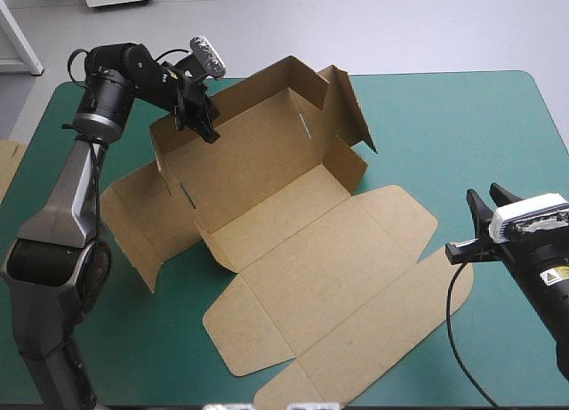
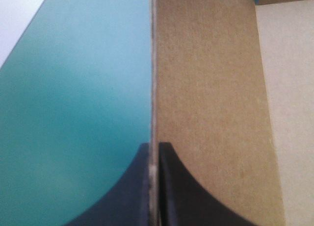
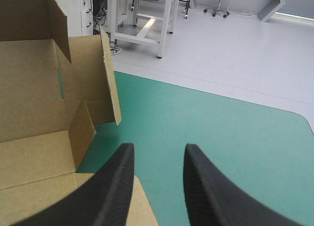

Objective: Fold the box

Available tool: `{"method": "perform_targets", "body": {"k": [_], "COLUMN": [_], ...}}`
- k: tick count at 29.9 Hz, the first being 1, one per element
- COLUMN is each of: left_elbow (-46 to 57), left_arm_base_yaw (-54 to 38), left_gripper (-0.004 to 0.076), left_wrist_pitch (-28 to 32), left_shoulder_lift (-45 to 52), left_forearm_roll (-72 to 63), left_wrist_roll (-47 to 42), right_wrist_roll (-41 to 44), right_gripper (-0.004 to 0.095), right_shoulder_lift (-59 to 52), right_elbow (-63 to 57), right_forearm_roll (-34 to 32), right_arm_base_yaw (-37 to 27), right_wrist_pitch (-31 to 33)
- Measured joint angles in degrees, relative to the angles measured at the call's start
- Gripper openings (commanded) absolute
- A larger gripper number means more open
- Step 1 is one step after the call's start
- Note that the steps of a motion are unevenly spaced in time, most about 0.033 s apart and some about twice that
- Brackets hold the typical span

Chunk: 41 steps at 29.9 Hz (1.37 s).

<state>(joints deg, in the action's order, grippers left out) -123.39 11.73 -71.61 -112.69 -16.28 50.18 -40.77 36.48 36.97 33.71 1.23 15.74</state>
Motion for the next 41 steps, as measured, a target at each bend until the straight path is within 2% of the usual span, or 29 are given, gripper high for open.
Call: {"method": "perform_targets", "body": {"k": [6, 11, 14, 20, 23, 29, 34, 41], "left_elbow": [-2.9, -3.0, -3.3, -3.3, -3.4, -3.4, -3.4, -3.4], "left_arm_base_yaw": [4.5, 10.6, 13.4, 17.4, 18.1, 18.3, 18.7, 21.9], "left_gripper": [-0.0010, -0.0010, -0.0010, -0.0010, -0.0010, -0.0010, -0.0010, -0.0010], "left_wrist_pitch": [0.0, 0.3, 1.4, 4.4, 5.3, 6.1, 6.9, 8.2], "left_shoulder_lift": [-0.8, -1.0, -1.0, -1.0, -1.0, -1.0, -1.0, -1.0], "left_forearm_roll": [2.3, 11.6, 14.3, 15.3, 15.1, 14.5, 12.1, 12.8], "left_wrist_roll": [4.3, 4.9, 5.9, 9.1, 9.8, 10.1, 9.8, 9.9], "right_wrist_roll": [1.2, 9.9, 17.4, 37.9, 43.7, 47.5, 49.7, 50.1], "right_gripper": [0.0328, 0.0327, 0.0328, 0.0343, 0.0354, 0.0354, 0.0354, 0.0354], "right_shoulder_lift": [0.0, 0.5, 1.8, 4.8, 5.9, 6.5, 8.9, 12.3], "right_elbow": [0.0, 1.6, 4.0, 10.5, 13.8, 17.3, 17.8, 19.3], "right_forearm_roll": [0.0, -2.9, -10.8, -34.1, -40.9, -43.9, -45.5, -47.3], "right_arm_base_yaw": [0.0, 0.0, 0.0, 0.0, 0.0, 0.0, -0.2, -4.5], "right_wrist_pitch": [0.3, 3.1, 6.2, 12.9, 17.2, 20.7, 21.1, 19.8]}}
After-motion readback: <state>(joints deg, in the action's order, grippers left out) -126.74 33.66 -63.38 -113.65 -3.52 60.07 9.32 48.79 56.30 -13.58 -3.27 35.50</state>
